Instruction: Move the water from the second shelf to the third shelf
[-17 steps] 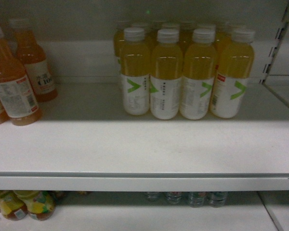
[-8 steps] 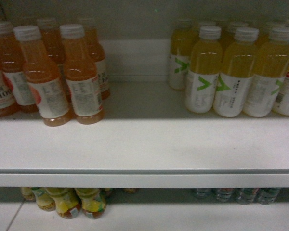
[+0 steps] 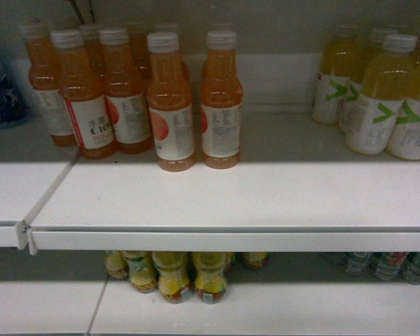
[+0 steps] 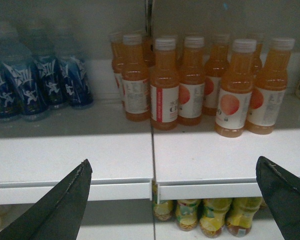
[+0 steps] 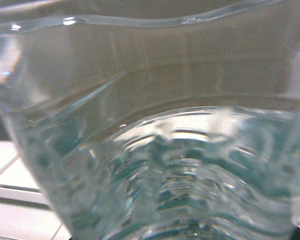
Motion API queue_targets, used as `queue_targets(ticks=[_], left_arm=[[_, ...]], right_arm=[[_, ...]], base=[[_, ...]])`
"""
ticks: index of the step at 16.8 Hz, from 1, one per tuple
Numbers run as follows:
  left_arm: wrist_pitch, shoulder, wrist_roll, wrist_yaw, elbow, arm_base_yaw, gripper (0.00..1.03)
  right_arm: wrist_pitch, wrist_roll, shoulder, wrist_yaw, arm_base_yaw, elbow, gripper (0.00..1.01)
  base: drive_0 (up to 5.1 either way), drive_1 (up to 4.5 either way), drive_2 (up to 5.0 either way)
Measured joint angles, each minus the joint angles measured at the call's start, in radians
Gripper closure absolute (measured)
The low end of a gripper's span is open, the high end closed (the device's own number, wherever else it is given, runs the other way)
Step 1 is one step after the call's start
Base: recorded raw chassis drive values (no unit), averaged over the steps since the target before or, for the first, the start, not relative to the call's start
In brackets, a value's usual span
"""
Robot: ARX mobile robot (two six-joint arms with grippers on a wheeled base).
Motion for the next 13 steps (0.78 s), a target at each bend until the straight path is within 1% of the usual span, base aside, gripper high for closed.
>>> queue_targets(ticks=[13], left_arm=[[0.002,0.000,0.000,0.000,0.000,0.000,0.05]], right_arm=[[0.000,0.000,-0.002,-0.001,0.000,0.000,0.59]], base=[[-5.0,2.44,2.4]])
